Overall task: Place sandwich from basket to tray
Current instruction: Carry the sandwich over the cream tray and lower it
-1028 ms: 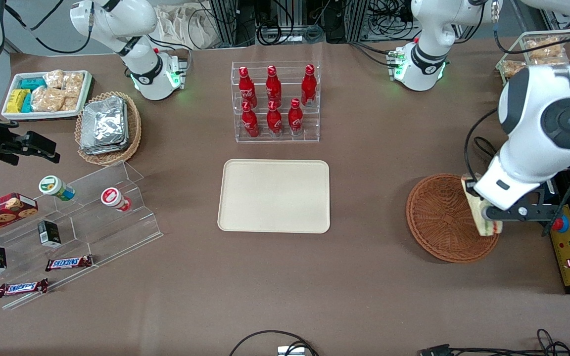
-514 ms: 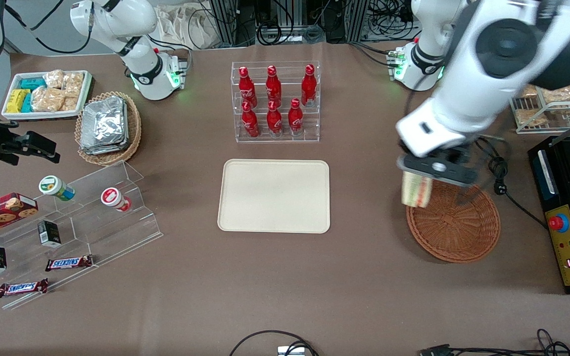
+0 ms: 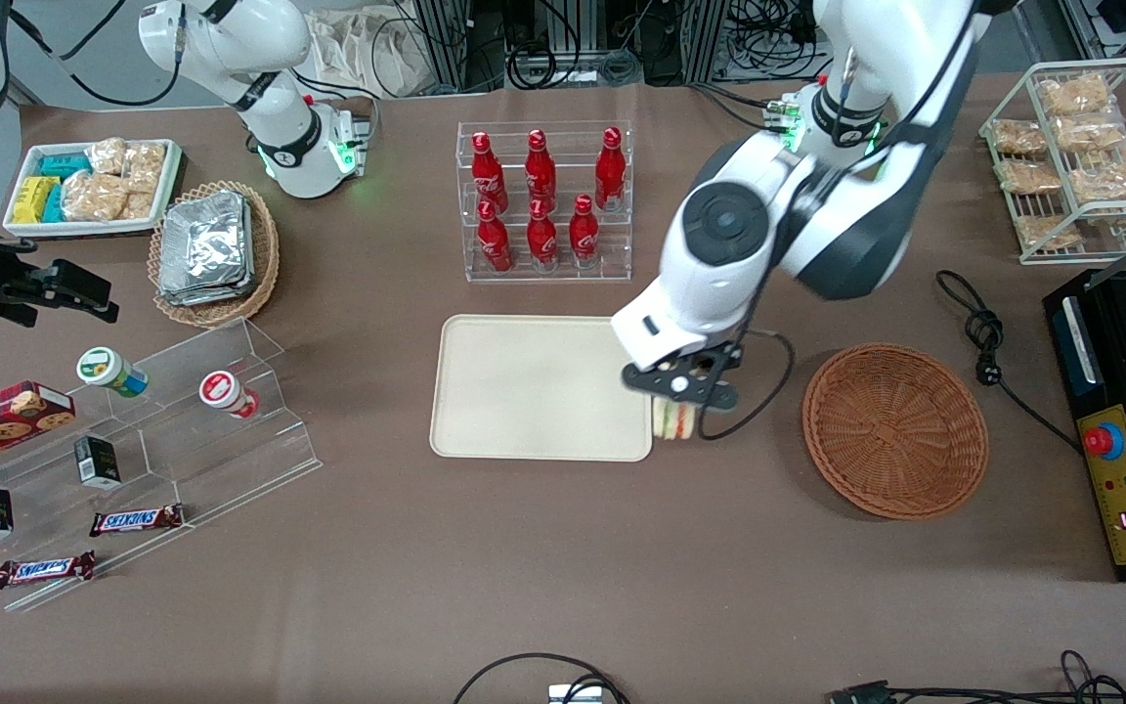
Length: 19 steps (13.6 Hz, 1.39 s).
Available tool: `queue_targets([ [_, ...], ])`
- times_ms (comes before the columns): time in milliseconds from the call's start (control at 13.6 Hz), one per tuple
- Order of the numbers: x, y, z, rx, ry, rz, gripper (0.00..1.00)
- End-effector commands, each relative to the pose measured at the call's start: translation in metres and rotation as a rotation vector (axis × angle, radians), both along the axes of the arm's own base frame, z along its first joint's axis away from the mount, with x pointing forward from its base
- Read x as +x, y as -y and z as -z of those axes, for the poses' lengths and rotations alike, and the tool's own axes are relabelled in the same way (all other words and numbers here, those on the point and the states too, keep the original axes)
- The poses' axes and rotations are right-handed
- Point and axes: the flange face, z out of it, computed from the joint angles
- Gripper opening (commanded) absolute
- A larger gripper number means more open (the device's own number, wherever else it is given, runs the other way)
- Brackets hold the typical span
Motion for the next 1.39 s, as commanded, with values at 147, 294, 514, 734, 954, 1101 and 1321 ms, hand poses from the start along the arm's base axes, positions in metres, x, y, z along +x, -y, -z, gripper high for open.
queue_targets([
  [147, -0.032, 0.052, 0.092, 0.056, 0.092, -0.058, 0.0],
  [294, -0.047, 0.062, 0.128, 0.058, 0.128, -0.055, 0.0],
  [514, -0.057, 0.067, 0.166, 0.036, 0.132, -0.061, 0.0],
  [734, -0.068, 0.076, 0.177, 0.042, 0.121, -0.087, 0.0],
  [954, -0.072, 0.075, 0.184, 0.07, 0.142, -0.057, 0.0],
  [1101, -0.072, 0.075, 0.186, 0.071, 0.142, -0.06, 0.21],
  [1321, -0.073, 0.075, 0.186, 0.059, 0.153, -0.051, 1.0],
])
